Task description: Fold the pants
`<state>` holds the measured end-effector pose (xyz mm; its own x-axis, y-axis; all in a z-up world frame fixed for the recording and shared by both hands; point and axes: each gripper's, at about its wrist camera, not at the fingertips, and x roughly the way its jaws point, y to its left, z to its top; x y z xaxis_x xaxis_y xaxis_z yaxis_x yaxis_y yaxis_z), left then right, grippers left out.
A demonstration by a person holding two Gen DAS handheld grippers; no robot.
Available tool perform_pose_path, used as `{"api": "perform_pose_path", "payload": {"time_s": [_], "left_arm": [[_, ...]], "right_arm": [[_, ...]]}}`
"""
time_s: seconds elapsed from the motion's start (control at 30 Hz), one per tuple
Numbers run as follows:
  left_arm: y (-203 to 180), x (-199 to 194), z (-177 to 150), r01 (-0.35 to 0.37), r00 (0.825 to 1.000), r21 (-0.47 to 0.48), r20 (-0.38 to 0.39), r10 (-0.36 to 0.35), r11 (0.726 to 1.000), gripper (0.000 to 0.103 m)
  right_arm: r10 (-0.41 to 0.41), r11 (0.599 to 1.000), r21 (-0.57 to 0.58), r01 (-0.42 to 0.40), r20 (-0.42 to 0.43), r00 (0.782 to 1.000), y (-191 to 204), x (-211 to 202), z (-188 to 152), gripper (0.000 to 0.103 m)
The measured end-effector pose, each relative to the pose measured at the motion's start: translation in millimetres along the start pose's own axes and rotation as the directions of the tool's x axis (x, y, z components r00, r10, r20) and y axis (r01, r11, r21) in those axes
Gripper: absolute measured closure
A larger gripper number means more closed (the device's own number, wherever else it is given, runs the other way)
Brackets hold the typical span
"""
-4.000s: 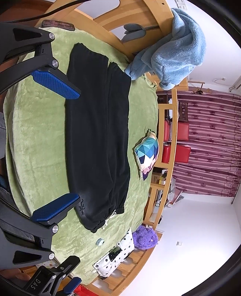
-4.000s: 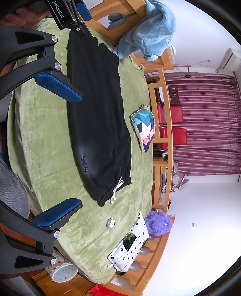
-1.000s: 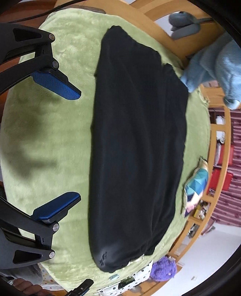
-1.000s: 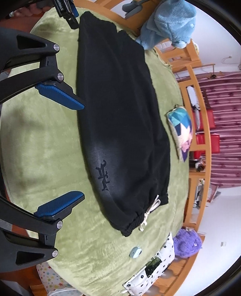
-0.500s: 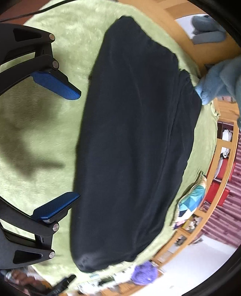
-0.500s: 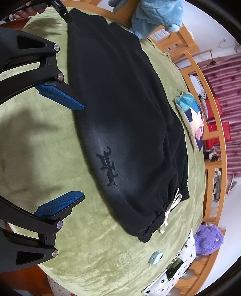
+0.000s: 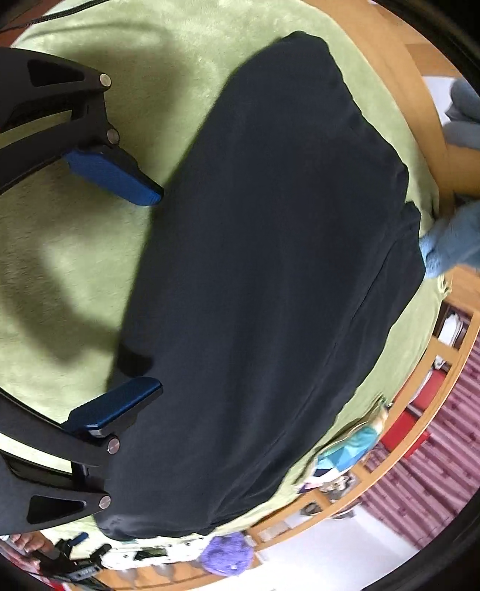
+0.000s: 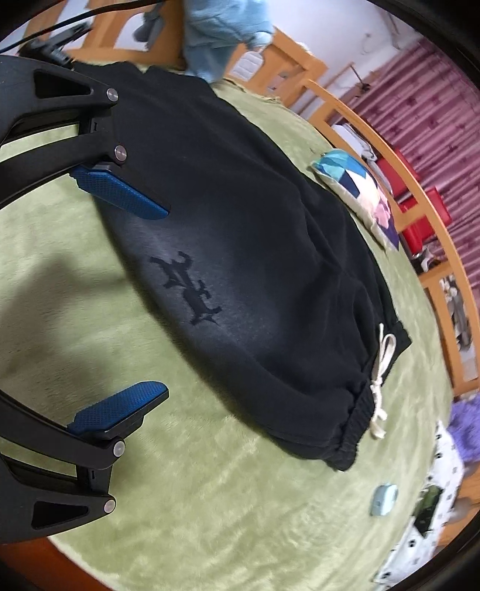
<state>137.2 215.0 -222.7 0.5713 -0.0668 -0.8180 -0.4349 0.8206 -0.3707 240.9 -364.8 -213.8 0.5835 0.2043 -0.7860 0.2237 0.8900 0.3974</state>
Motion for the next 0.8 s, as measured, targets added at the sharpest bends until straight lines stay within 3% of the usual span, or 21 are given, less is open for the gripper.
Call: {"api": "perform_pose_path", "payload": {"time_s": [0.13, 0.2, 0.23, 0.3, 0.4, 0.43, 0.53, 0.63, 0.8], "left_arm": [[2.7, 7.0, 11.9, -0.014, 1.0, -0.031, 0.024, 0.015, 0.999, 0.011], [1.9, 12.5, 17.2, -0.028, 0.999, -0.044, 0.029, 0.029, 0.999, 0.014], [1.0, 14.2, 19.5, -0.036, 0.999, -0.046, 0.031, 0.038, 0.998, 0.02], [-1.5, 17.1, 23.3, -0.071, 0.997, -0.042, 0.041, 0.073, 0.997, 0.03], [-8.5, 19.6, 30.1, -0.128, 0.991, -0.011, 0.032, 0.128, 0.992, 0.065], [-9.6, 18.6, 32.2, -0.129, 0.991, -0.001, 0.028, 0.129, 0.992, 0.083], [-14.0, 4.7, 42.9, -0.092, 0.994, 0.007, 0.057, 0.092, 0.996, 0.09], [-26.4, -18.1, 63.2, -0.051, 0.992, 0.043, 0.119, 0.045, 0.998, 0.091], [-52.7, -42.0, 99.3, -0.065, 0.978, 0.103, 0.206, 0.043, 0.992, 0.092]], "right_arm": [[-0.051, 0.998, 0.031, 0.053, -0.039, 0.998, 0.0, 32.5, 16.0, 0.016], [-0.053, 0.997, 0.054, 0.057, -0.065, 0.996, -2.6, 49.4, 19.8, 0.034], [-0.05, 0.997, 0.06, 0.055, -0.08, 0.996, -3.6, 57.5, 20.4, 0.041], [-0.08, 0.996, 0.043, 0.083, -0.08, 0.994, -3.4, 65.4, 19.0, 0.066], [-0.097, 0.995, 0.009, 0.097, -0.046, 0.994, 1.5, 61.8, 19.2, 0.084], [-0.082, 0.996, 0.011, 0.083, -0.038, 0.996, 2.8, 58.6, 20.9, 0.085], [-0.051, 0.999, 0.006, 0.051, -0.01, 0.999, 8.8, 48.3, 27.5, 0.089], [-0.012, 1.0, -0.011, 0.013, 0.018, 1.0, 22.8, 35.5, 42.0, 0.091], [0.025, 0.998, -0.053, -0.021, 0.072, 0.997, 49.8, 14.2, 76.2, 0.092]]}}
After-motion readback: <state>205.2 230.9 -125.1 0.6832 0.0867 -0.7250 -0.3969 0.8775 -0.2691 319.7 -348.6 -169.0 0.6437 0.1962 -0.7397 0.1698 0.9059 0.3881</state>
